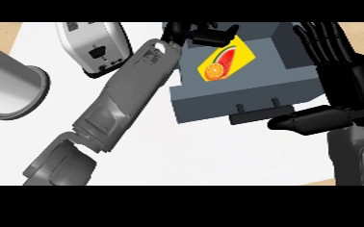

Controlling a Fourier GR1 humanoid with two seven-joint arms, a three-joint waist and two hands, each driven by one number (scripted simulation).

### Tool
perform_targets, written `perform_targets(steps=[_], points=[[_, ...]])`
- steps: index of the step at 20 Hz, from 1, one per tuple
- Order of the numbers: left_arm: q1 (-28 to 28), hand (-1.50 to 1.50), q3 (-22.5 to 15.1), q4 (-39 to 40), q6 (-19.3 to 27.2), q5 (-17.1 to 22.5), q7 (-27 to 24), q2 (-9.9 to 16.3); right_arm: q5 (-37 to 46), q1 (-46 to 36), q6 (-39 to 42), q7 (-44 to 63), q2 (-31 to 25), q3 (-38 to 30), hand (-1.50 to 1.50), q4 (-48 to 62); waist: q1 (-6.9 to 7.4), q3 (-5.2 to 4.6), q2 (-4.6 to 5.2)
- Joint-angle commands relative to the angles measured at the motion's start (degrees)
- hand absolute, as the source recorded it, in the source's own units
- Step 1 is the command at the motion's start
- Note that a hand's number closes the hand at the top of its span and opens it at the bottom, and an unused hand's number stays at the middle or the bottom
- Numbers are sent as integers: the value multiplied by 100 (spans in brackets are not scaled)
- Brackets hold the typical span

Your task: Pick up the cup, place it into the drawer and close the drawer

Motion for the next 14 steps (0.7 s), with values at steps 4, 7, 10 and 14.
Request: perform_targets(steps=[4, 7, 10, 14], points=[[281, -150, -285, -124, 41, 478, -242, 0, -134, -340, 97, 76, 106, 188, -150, 63, -293, -6, 73], [324, -150, -144, -201, 128, 768, -482, 0, -674, -292, 592, 171, 127, 350, -150, 20, -352, -5, 83], [351, -150, -11, -466, -169, 1157, -794, 0, -823, -399, 1054, 153, 146, 783, 150, 19, -322, -14, 97], [267, -150, 131, -688, -174, 1588, -1178, 0, -1271, -178, 1741, 397, 26, 1180, 150, 62, -202, -13, 24]])
